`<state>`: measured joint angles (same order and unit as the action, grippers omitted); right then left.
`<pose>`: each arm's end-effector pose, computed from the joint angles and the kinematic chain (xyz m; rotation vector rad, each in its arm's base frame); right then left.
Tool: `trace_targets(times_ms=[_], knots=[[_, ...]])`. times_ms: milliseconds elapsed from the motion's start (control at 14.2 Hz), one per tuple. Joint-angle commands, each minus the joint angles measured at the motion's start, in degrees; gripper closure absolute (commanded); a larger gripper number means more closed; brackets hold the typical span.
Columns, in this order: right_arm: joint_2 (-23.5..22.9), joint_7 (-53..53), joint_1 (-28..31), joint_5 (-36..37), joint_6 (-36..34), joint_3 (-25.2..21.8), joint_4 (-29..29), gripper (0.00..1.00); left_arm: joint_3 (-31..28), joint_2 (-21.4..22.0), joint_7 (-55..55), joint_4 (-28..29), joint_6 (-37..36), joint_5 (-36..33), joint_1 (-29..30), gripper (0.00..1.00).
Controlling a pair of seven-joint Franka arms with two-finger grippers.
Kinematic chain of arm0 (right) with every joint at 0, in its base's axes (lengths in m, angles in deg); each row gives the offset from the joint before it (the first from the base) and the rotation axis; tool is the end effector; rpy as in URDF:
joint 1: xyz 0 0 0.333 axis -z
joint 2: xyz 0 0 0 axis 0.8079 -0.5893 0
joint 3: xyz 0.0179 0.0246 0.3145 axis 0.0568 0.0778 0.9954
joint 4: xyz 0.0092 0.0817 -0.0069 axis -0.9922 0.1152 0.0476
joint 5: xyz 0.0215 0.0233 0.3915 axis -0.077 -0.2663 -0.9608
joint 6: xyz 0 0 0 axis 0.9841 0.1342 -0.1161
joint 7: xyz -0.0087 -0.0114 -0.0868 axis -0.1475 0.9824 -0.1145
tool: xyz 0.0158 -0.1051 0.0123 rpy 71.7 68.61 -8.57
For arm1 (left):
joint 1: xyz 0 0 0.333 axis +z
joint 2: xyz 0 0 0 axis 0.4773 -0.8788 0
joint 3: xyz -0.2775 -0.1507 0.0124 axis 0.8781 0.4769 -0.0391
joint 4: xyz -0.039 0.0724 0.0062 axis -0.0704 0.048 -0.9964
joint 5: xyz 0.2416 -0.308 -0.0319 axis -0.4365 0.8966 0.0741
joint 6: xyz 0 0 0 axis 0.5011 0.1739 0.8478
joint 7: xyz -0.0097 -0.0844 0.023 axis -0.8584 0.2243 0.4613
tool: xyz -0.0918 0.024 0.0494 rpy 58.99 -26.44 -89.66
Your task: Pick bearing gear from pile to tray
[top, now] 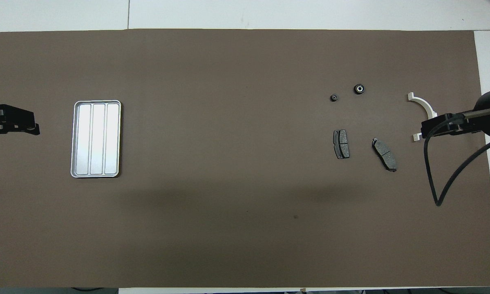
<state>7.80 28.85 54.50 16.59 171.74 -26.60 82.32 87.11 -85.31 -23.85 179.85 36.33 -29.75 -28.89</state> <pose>0.5406 0.0199 0.6182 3.1070 0.1123 -0.0351 0.5384 -0.0168 0.6277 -3.1218 -0.2471 0.0267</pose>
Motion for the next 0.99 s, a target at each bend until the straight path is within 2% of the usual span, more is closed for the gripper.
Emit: trace_targets(times_ms=[0,564,916], knots=[[0.5,1.4,0.9,-0.2,-0.2,0.6,0.2,0.00,-0.1,0.8,0.2,0.8,-0.6,-0.2,-0.3,0.00],[1.6,1.1,1.3,-0.6,0.3,0.5,0.1,0.00,0.3,0.8,1.6,0.8,-0.3,-0.3,-0.4,0.00],[2.7,1.5,1.0,-2.8,-0.2,0.4,0.3,0.00,0.2,0.7,15.2,0.7,0.4,-0.2,0.2,0.00]])
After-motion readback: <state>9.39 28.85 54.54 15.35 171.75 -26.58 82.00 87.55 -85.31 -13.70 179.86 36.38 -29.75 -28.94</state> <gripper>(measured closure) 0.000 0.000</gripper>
